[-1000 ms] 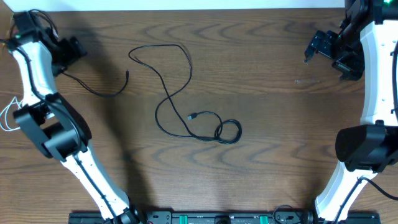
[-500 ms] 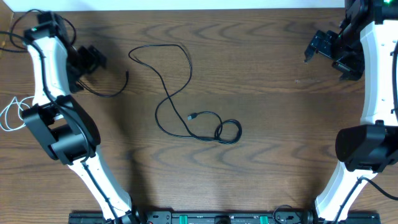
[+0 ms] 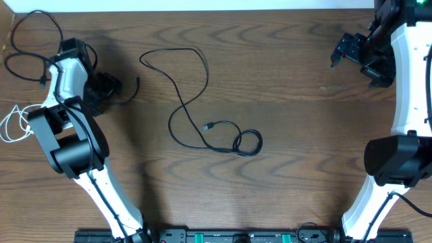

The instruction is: Untangle cables

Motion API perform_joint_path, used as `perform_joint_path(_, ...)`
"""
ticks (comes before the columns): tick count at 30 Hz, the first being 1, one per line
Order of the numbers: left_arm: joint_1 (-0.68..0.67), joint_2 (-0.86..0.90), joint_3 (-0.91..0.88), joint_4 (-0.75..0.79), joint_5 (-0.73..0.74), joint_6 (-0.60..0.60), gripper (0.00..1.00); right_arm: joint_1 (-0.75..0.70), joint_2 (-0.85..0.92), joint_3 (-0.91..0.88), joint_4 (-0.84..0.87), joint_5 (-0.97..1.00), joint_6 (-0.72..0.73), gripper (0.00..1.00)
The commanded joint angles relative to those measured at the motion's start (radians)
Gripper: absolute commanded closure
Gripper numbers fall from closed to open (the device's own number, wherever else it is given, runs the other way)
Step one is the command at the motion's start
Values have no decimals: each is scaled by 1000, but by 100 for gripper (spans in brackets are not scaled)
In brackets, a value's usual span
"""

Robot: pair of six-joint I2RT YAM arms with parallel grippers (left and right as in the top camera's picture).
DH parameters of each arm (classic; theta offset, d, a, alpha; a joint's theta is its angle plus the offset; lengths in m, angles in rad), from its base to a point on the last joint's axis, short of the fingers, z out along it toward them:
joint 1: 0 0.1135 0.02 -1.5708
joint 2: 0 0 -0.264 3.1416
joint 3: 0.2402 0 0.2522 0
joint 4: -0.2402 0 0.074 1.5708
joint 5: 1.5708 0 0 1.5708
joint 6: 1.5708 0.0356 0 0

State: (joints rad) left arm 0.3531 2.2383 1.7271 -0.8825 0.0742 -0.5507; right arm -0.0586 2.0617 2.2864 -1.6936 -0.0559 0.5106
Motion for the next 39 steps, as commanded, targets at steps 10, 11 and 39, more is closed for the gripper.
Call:
perform_joint_path(10, 4, 17, -61, 188, -13, 10, 92, 6, -9, -4, -1, 4, -11, 1)
perform_joint_path(11, 4, 17, -47, 217, -7, 46, 93, 6, -9, -4, -1, 5, -11, 1)
perform_joint_path(39, 147, 105, 475, -29, -73, 296, 1, 6, -9, -4, -1, 4, -11, 1)
